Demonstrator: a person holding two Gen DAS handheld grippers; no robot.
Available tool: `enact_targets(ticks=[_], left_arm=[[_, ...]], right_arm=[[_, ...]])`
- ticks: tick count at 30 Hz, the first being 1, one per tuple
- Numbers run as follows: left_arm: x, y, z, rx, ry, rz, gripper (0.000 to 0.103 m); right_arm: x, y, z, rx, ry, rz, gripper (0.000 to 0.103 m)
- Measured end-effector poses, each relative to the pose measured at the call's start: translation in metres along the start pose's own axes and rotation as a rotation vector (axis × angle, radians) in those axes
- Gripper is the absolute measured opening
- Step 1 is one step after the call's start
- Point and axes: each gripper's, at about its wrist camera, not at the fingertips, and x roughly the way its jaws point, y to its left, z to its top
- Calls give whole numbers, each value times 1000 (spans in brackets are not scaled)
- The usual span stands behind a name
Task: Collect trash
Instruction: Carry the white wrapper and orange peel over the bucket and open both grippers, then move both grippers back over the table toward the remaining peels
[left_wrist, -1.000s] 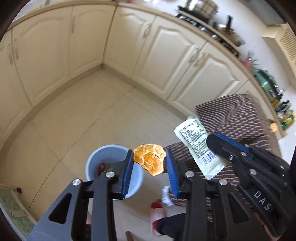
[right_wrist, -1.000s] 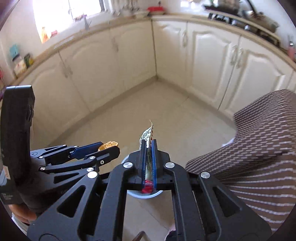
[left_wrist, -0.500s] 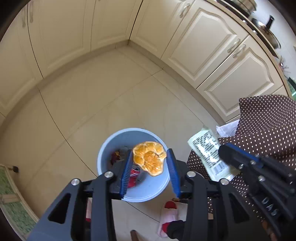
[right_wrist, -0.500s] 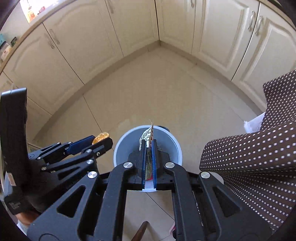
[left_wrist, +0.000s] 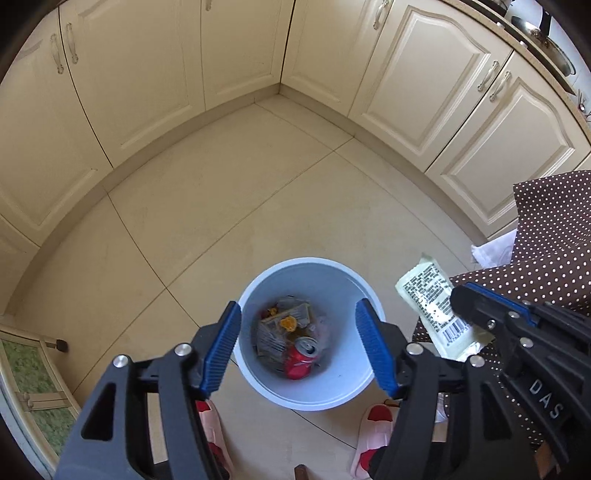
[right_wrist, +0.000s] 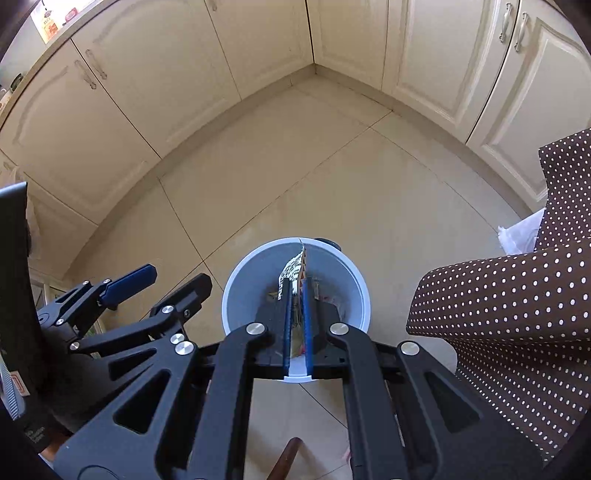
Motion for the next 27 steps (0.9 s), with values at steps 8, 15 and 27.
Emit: enact_targets(ticks=[8,15,27], left_arm=[[-5,8,1,-8,-10,1,64],[-7,13,0,-22,-11,-5,64],[-14,18,0,-33,-24,-16,65]], right_arm=[[3,4,4,-6,-8,-1,6],[2,6,9,-1,-30,10,7],[-6,3,12,7,-62,-2,12]])
